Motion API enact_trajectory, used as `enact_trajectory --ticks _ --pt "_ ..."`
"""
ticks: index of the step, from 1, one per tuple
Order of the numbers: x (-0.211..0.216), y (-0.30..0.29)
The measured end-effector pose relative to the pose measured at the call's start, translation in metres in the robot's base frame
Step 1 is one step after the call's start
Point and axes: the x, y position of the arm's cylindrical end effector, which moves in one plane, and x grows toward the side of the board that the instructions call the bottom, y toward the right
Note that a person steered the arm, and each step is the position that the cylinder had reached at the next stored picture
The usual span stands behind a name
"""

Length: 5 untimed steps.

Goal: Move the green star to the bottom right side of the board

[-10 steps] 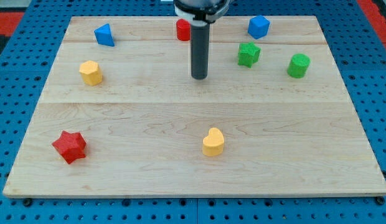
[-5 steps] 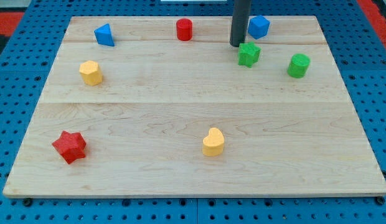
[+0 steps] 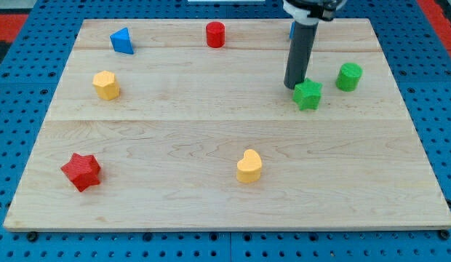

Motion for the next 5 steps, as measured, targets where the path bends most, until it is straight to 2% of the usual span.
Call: enact_trajectory --ticks 1,2,3,5 --pt "0.013 -0.007" --pt "-0.006 -0.002" --pt "0.01 0.023" --pt "0.072 0.033"
